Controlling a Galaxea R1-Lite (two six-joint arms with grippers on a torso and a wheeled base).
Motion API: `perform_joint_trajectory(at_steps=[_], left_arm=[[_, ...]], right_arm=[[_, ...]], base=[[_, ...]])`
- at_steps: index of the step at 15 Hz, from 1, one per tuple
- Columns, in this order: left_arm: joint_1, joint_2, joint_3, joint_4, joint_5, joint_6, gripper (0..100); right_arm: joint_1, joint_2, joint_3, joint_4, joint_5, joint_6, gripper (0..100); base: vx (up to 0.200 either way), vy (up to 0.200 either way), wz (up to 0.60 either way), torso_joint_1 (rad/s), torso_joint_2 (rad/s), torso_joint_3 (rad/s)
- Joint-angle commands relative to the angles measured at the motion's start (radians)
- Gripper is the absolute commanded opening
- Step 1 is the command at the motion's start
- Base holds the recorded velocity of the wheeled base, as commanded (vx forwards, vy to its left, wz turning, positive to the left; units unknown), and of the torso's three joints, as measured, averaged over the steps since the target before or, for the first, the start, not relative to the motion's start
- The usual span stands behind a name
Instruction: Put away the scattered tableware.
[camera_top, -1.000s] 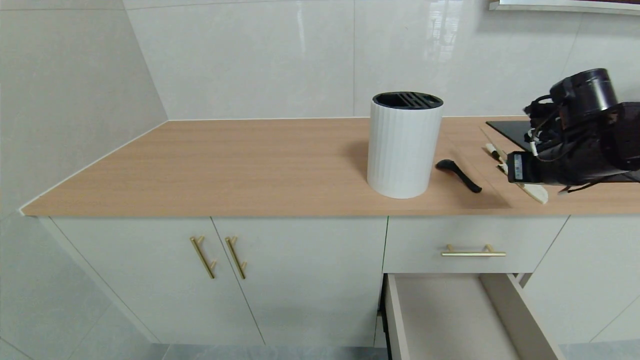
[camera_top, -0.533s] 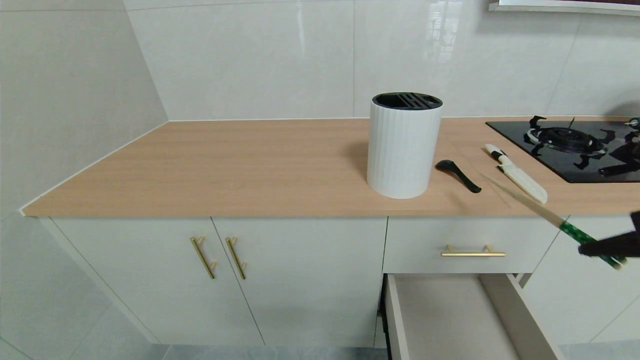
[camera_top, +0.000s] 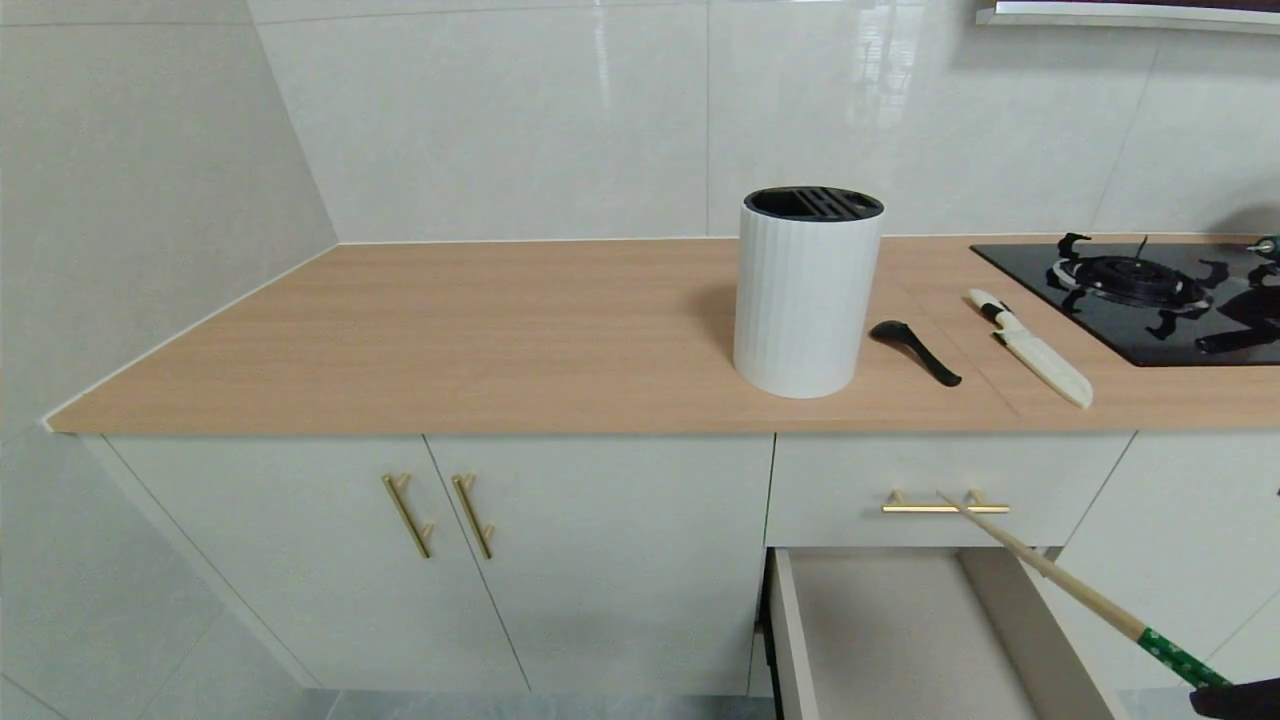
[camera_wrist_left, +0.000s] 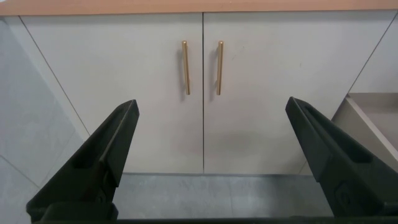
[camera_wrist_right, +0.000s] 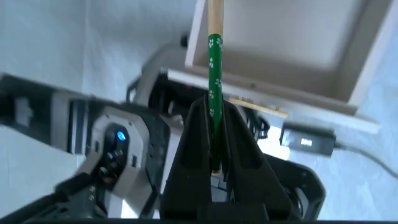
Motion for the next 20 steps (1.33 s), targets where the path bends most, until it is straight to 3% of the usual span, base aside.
perform_joint_trajectory(at_steps=[1, 9, 13, 17, 20], left_arm=[[0.000, 0.000, 0.000, 0.000, 0.000, 0.000, 100], [0.000, 0.000, 0.000, 0.000, 0.000, 0.000, 100], [0.000, 0.000, 0.000, 0.000, 0.000, 0.000, 100], [0.000, 0.000, 0.000, 0.000, 0.000, 0.000, 100], [0.000, 0.002, 0.000, 0.000, 0.000, 0.000, 100]], right_arm=[[0.009, 0.105, 0.063, -0.040, 0.000, 0.001, 0], [0.010, 0.301, 0.073, -0.110, 0.000, 0.001, 0], [0.010, 0.385, 0.067, -0.209, 0.000, 0.002, 0], [0.012, 0.560, 0.052, -0.399, -0.001, 0.005, 0], [0.015, 0.631, 0.009, -0.429, -0.004, 0.007, 0]], base=[[0.000, 0.000, 0.00, 0.000, 0.00, 0.000], [0.000, 0.000, 0.00, -0.160, 0.38, 0.213], [0.000, 0.000, 0.00, -0.184, 0.47, 0.278], [0.000, 0.000, 0.00, -0.160, 0.45, 0.290], [0.000, 0.000, 0.00, -0.085, 0.29, 0.185]])
